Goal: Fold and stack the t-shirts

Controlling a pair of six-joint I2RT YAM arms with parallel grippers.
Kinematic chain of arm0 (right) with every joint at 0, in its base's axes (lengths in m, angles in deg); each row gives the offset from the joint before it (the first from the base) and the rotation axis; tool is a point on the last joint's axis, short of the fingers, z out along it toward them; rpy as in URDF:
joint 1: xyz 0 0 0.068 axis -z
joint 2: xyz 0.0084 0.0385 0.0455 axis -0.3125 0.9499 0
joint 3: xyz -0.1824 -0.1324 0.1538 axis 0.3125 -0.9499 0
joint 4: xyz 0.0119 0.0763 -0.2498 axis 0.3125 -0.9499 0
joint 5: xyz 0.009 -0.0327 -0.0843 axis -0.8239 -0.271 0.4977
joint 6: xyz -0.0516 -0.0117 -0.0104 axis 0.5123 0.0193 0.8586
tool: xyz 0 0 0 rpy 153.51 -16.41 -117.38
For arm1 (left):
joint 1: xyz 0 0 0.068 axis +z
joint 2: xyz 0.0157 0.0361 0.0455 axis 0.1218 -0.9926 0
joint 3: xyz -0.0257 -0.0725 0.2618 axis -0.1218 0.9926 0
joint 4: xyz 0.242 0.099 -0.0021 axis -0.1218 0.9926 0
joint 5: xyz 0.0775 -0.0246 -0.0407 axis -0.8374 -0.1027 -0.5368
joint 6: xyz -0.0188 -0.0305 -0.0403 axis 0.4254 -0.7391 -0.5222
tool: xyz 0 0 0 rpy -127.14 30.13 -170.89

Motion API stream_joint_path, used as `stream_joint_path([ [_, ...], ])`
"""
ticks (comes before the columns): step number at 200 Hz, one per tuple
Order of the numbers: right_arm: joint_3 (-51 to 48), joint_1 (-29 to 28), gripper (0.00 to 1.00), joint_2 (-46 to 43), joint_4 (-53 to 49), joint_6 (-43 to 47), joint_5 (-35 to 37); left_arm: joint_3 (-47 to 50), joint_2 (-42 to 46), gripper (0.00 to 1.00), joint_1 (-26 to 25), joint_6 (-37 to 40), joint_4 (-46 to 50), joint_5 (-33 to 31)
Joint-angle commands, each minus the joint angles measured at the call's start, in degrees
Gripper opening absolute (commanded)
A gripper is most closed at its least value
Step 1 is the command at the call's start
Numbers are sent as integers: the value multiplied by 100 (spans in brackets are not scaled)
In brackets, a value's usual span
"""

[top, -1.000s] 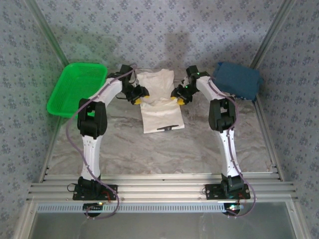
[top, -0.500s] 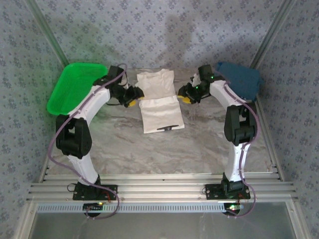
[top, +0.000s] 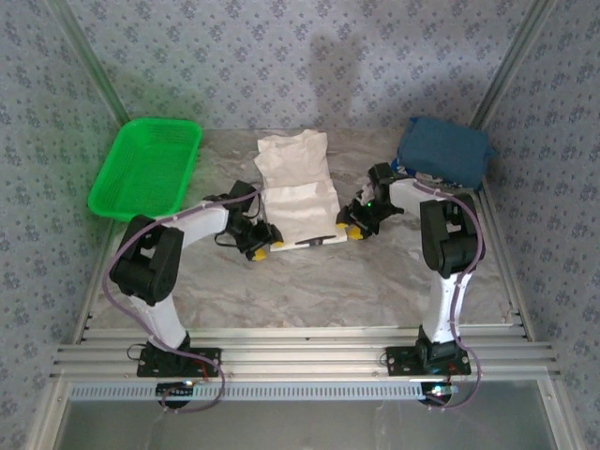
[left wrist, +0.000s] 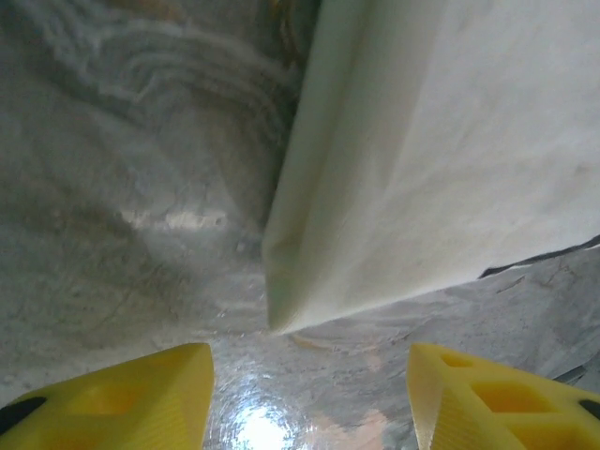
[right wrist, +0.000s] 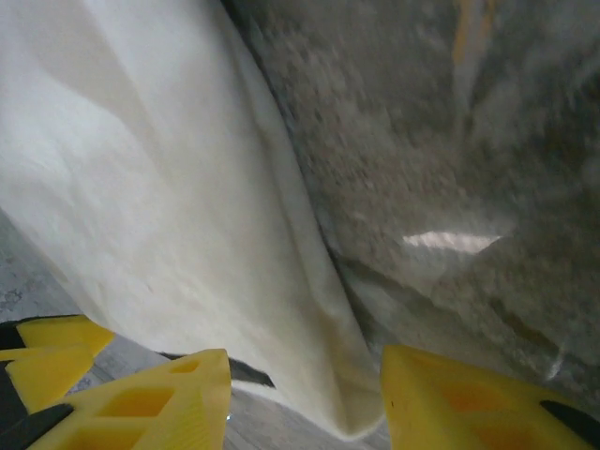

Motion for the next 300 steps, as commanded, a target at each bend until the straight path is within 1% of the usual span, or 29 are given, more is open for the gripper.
stream_joint_path([
  [1, -249, -25, 49, -317, -14, 179, 6, 85, 253, 56, -99, -397, -532, 10],
  [39, -456, -24, 49, -296, 89, 144, -29, 193, 148, 56, -136, -686, -966, -149],
  [43, -458, -25, 49, -280, 242, 137, -38, 203, 129, 56, -131, -713, -1010, -160],
  [85, -502, -38, 49, -82, 631, -73, -130, 230, -108, 54, -165, -905, -1324, -250],
  [110, -422, -50, 47, 18, 703, -132, -174, 119, -217, 53, -225, -897, -1121, -260],
  [153, -331, -79, 46, 112, 609, -61, -183, 207, -52, 53, -245, -809, -557, -517],
  [171, -335, -94, 45, 157, 607, -63, -192, 252, -110, 53, -243, -906, -718, -534],
  [191, -309, -112, 43, 214, 613, -51, -196, 203, -266, 53, -251, -1050, -1103, -498],
  [210, -304, -109, 41, 261, 612, -65, -175, -24, -498, 52, -250, -1064, -1126, -593],
  [217, -300, -110, 39, 270, 628, -87, -174, -101, -566, 49, -256, -1073, -1162, -624],
  [228, -292, -113, 35, 290, 646, -120, -192, -229, -653, 40, -251, -1073, -1196, -643],
  [247, -279, -126, 21, 282, 654, -179, -201, -469, -753, 27, -271, -982, -1082, -656],
  [265, -265, -135, 12, 243, 568, -186, -222, -562, -691, 17, -299, -864, -874, -737],
  [281, -303, -139, 6, 86, 393, -135, -219, -439, -455, 11, -295, -772, -660, -893],
  [300, -432, -105, 2, -209, 161, -53, -211, -144, -14, 7, -329, -704, -379, -1054],
])
